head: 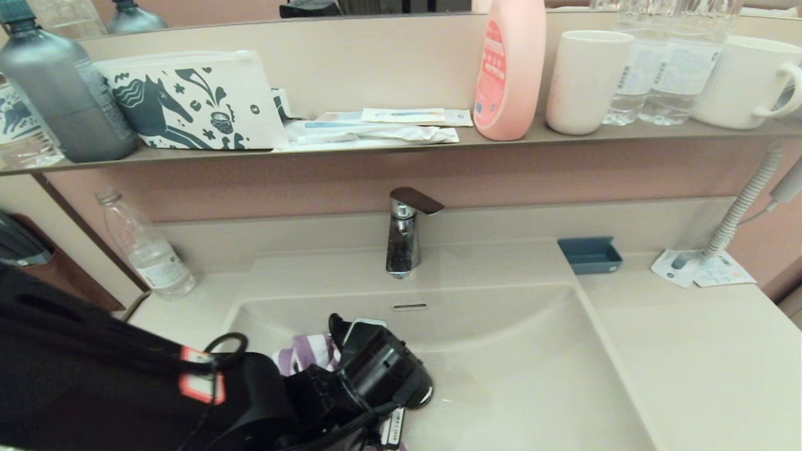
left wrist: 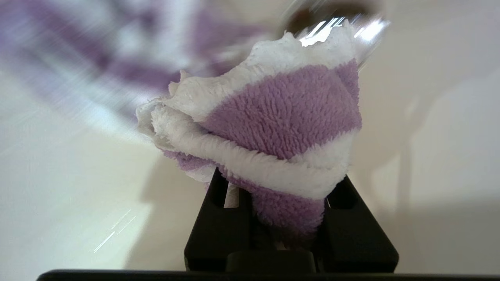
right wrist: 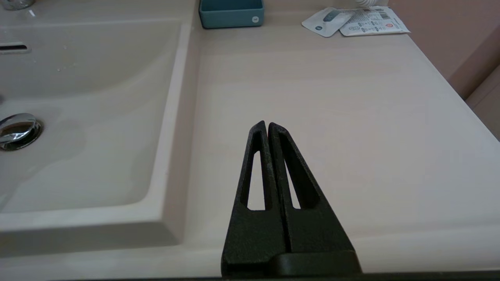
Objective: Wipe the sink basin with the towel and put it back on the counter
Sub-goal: Wipe the sink
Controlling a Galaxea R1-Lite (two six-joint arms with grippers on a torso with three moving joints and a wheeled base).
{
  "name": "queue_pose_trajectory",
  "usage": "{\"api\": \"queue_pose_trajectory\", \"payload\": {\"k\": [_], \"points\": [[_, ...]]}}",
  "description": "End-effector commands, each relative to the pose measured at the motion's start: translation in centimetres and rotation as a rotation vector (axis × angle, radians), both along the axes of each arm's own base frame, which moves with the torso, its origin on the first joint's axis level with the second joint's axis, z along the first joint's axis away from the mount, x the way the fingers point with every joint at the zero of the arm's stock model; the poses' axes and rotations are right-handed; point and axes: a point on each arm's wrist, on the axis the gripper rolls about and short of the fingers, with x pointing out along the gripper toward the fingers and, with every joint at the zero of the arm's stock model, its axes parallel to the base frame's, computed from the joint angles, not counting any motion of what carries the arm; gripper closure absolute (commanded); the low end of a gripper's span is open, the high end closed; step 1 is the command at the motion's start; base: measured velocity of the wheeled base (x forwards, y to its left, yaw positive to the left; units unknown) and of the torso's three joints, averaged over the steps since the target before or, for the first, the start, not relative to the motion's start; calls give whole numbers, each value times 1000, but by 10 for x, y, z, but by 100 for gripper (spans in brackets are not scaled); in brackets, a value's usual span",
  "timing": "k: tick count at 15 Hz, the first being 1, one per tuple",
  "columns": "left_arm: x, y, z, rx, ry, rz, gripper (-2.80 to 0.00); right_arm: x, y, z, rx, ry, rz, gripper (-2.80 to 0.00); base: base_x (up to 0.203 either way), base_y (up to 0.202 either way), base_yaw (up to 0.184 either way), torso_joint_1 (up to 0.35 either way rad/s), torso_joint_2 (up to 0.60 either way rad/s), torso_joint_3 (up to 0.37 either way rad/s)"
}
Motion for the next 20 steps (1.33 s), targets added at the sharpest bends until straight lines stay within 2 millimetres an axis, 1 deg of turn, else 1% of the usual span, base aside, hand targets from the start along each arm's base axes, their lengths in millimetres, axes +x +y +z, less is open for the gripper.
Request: {"api": "queue_pose_trajectory", "payload": {"k": [1, 3, 4, 5, 6, 7, 8, 11, 14, 15, 17, 20], "points": [[-25, 32, 30, 28, 23, 9, 0, 0, 0, 0, 0, 0, 0, 0, 0, 0, 0, 0, 0, 0], [-53, 67, 40, 137, 129, 48, 0, 0, 0, 0, 0, 0, 0, 0, 0, 0, 0, 0, 0, 0], [-65, 82, 39, 180, 173, 69, 0, 0, 0, 0, 0, 0, 0, 0, 0, 0, 0, 0, 0, 0], [-74, 94, 33, 208, 205, 78, 0, 0, 0, 0, 0, 0, 0, 0, 0, 0, 0, 0, 0, 0], [-82, 104, 23, 235, 241, 85, 0, 0, 0, 0, 0, 0, -1, 0, 0, 0, 0, 0, 0, 0], [-86, 109, 15, 225, 255, 103, 0, 0, 0, 0, 0, 0, 0, 0, 0, 0, 0, 0, 0, 0], [-86, 108, 10, 181, 241, 118, 0, 0, 0, 0, 0, 0, 0, 0, 0, 0, 0, 0, 0, 0], [-78, 102, 0, 100, 198, 134, 0, 0, 0, 0, 0, 0, 0, 0, 0, 0, 0, 0, 0, 0], [-66, 107, -19, 107, 167, 100, 0, 0, 0, 0, 0, 0, 0, 0, 0, 0, 0, 0, 0, 0], [-58, 111, -26, 104, 144, 97, 0, 0, 0, 0, 0, 0, 0, 0, 0, 0, 0, 0, 0, 0], [-39, 125, -38, 149, 121, 100, 0, 0, 0, 0, 0, 0, 0, 0, 0, 0, 0, 0, 0, 0], [-18, 149, -43, 193, 82, 51, 0, 0, 0, 0, 0, 0, 0, 0, 0, 0, 0, 0, 0, 0]]}}
